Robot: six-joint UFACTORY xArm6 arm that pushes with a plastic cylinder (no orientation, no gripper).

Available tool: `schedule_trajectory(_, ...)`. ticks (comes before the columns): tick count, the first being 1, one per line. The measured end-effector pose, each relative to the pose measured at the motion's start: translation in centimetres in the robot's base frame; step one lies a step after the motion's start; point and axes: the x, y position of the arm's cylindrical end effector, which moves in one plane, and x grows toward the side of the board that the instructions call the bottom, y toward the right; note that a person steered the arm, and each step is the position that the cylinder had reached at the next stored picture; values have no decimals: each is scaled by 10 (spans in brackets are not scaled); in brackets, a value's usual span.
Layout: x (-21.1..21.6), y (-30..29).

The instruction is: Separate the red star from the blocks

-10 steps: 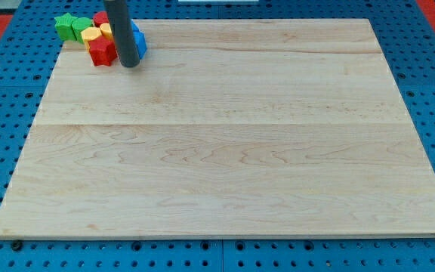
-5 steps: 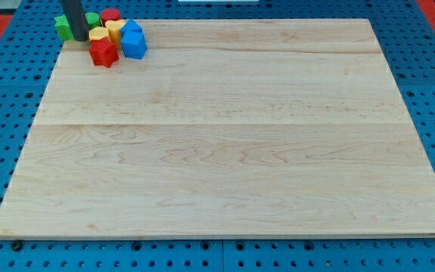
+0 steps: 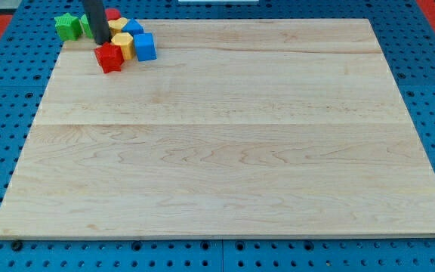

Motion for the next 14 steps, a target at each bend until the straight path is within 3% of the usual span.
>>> schedule_trajectory(1,3,0)
schedule_trajectory(3,39,-88)
schedule_trajectory(4,37,-96)
schedule_trajectory(5,6,-97)
schedule_trajectory(7,-13,-85)
schedule_trajectory(8,23,-59)
schedule_trajectory(9,33,-21)
schedule_trajectory(10,47,-20)
schedule_trajectory(14,45,7)
